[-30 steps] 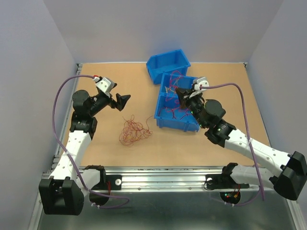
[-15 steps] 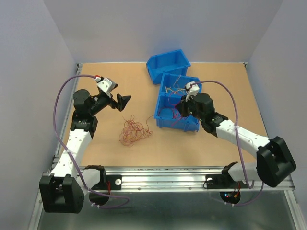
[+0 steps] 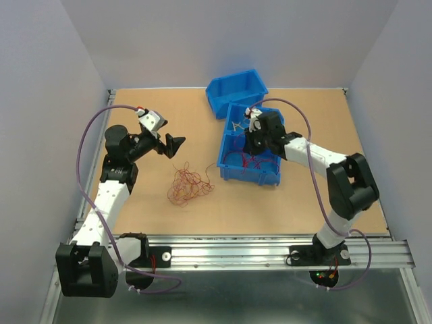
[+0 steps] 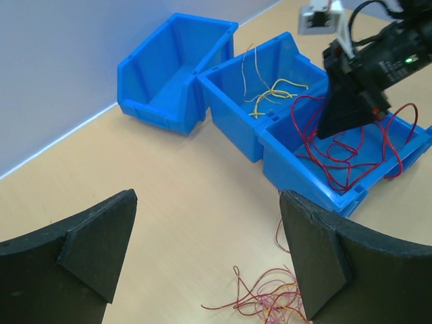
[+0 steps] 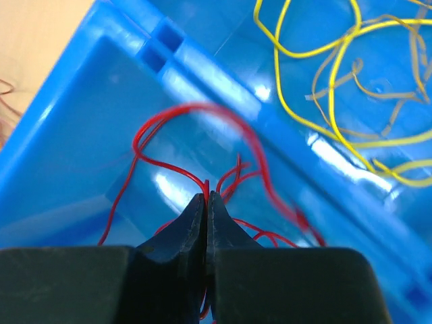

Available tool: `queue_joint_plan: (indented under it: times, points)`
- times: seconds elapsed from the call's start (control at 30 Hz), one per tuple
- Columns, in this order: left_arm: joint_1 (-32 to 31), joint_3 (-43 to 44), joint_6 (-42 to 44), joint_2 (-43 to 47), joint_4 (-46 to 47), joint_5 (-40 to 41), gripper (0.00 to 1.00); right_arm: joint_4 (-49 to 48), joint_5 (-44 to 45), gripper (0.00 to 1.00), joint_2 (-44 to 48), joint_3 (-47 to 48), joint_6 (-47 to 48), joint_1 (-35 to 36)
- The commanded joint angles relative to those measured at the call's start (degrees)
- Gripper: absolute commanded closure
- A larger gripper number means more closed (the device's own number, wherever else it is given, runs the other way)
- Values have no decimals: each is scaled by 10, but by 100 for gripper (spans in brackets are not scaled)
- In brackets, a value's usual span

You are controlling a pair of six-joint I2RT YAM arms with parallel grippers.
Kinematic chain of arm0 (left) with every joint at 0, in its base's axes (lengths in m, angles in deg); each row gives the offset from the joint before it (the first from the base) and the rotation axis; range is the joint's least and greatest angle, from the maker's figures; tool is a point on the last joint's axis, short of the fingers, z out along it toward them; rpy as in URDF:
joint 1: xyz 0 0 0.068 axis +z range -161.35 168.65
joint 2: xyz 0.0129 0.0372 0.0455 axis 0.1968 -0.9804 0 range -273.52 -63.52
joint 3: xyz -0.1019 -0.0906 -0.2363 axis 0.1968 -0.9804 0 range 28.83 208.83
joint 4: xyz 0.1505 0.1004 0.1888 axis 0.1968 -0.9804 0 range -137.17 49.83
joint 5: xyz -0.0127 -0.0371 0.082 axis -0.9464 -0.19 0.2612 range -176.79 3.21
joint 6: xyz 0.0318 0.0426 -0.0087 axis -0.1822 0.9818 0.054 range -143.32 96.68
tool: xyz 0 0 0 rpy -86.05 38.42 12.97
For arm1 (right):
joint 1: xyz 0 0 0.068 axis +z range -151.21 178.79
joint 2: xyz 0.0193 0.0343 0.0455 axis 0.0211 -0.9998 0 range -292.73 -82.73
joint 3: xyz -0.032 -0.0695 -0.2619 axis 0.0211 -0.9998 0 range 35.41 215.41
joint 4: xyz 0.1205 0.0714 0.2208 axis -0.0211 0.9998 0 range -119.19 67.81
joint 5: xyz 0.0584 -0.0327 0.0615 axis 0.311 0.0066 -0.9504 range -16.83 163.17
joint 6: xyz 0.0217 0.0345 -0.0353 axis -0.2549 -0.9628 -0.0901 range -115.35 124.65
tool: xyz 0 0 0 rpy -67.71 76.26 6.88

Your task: Untangle the cables

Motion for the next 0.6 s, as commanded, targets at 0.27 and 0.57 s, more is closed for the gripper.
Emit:
queue_joint_plan:
  times: [0.27,0.57]
  points:
    - [3,9,20,-6,12,-22,1,78,-5,96,-144,93,69,4]
    - [1,9,28,-8,9,-23,1,78,27,91,-111,87,67,12]
